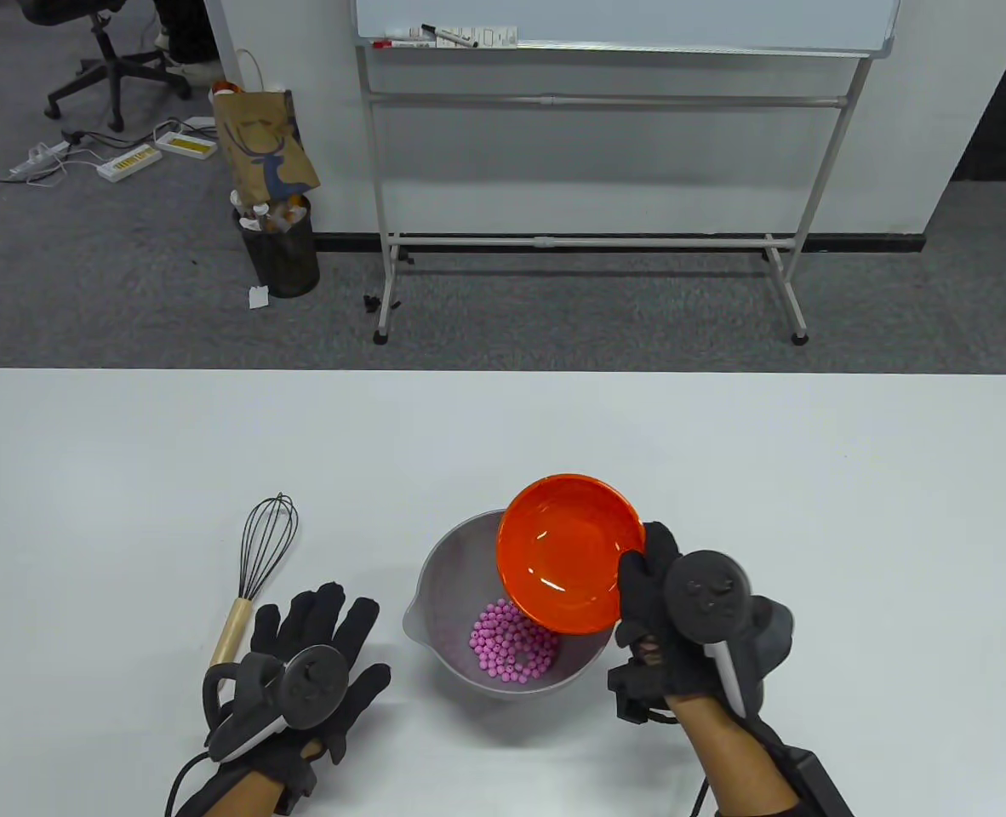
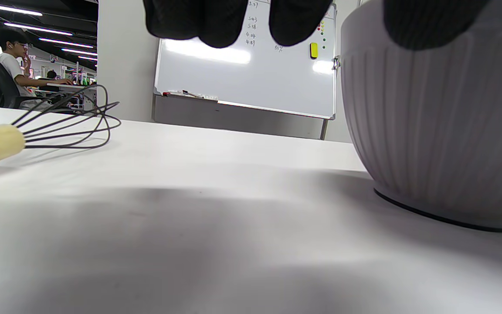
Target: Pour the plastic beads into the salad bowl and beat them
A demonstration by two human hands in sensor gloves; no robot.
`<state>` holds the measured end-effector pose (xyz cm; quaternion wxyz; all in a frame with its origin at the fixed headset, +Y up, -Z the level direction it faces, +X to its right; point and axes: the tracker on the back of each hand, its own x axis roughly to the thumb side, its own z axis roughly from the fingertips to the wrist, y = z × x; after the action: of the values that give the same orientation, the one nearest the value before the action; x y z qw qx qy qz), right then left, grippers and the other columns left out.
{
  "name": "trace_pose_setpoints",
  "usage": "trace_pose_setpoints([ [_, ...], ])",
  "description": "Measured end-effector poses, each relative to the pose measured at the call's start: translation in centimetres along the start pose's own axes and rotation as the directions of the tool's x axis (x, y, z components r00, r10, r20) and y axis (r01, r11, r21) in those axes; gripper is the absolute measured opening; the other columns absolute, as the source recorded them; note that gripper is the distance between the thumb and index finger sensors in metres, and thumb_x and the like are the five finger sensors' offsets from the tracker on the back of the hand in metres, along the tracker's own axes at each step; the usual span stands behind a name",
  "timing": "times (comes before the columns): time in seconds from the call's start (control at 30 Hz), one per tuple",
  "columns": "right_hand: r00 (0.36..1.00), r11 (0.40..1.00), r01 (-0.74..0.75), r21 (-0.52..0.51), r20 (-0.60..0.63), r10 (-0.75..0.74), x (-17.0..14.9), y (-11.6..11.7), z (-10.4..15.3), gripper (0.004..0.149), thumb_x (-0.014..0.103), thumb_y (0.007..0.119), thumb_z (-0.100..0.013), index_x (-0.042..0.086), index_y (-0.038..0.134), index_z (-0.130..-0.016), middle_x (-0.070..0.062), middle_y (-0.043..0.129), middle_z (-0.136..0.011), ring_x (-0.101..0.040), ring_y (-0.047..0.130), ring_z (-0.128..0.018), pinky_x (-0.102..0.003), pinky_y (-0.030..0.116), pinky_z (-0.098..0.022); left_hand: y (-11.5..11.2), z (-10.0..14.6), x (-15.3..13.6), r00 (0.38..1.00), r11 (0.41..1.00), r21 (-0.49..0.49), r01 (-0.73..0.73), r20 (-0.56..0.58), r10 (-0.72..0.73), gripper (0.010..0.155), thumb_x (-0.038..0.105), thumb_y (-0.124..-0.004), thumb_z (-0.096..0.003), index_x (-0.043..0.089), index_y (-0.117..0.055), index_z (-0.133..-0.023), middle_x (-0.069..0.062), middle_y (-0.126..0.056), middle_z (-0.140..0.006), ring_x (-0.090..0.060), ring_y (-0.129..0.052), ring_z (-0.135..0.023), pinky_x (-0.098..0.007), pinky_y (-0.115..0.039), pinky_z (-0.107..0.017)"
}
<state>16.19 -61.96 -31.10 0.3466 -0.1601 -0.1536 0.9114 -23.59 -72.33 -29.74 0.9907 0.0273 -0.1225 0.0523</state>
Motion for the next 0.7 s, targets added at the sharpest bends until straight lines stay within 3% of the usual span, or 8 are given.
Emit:
trace_pose_setpoints([
  [0.13, 0.953, 0.974, 0.226, 0.031, -0.215, -0.215, -4.5, -1.4, -1.9, 0.053, 0.041, 0.088, -0.043, 0.010, 0.082, -0.085, -0.003, 0.104, -0.044, -0.017, 0.108, -0.016, -0.038, 0.087, -0.030, 0.0, 0.0, 0.0, 1.000, 1.000, -0.002, 0.002, -0.002, -0.002, 0.073, 0.067, -0.066, -0.0467, 0.034, -0.049, -0.110, -0.013, -0.044, -0.122, -0.041, -0.052, -0.112, -0.069, -0.033, -0.074],
  [0.3, 0.877, 0.951, 0.306, -0.038, -0.379, -0.297, -9.7, -2.2, -3.0, 0.054, 0.041, 0.087, -0.043, 0.009, 0.081, -0.086, -0.003, 0.103, -0.045, -0.017, 0.108, -0.018, -0.038, 0.087, -0.030, 0.0, 0.0, 0.0, 1.000, 1.000, -0.004, 0.003, -0.002, -0.003, 0.073, 0.067, -0.066, -0.0467, 0.034, -0.049, -0.110, -0.013, -0.045, -0.122, -0.042, -0.052, -0.112, -0.069, -0.033, -0.074],
  [0.47, 0.824, 0.955, 0.287, -0.068, -0.492, -0.283, -14.4, -1.1, -3.0, 0.055, 0.041, 0.086, -0.043, 0.009, 0.079, -0.087, -0.004, 0.103, -0.047, -0.017, 0.108, -0.020, -0.038, 0.087, -0.032, 0.0, 0.0, 0.0, 1.000, 1.000, -0.007, 0.007, -0.004, -0.007, 0.073, 0.067, -0.066, -0.0468, 0.034, -0.049, -0.110, -0.013, -0.045, -0.122, -0.042, -0.052, -0.111, -0.069, -0.033, -0.074],
  [0.7, 0.772, 0.963, 0.271, -0.007, -0.596, -0.222, -18.0, 1.5, -3.1, 0.055, 0.040, 0.085, -0.044, 0.007, 0.077, -0.088, -0.005, 0.102, -0.048, -0.018, 0.108, -0.021, -0.039, 0.087, -0.032, -0.1, 0.0, 0.0, 1.000, 1.000, -0.016, 0.007, -0.014, -0.008, 0.074, 0.067, -0.066, -0.0467, 0.034, -0.049, -0.110, -0.013, -0.045, -0.122, -0.041, -0.052, -0.112, -0.070, -0.033, -0.074],
])
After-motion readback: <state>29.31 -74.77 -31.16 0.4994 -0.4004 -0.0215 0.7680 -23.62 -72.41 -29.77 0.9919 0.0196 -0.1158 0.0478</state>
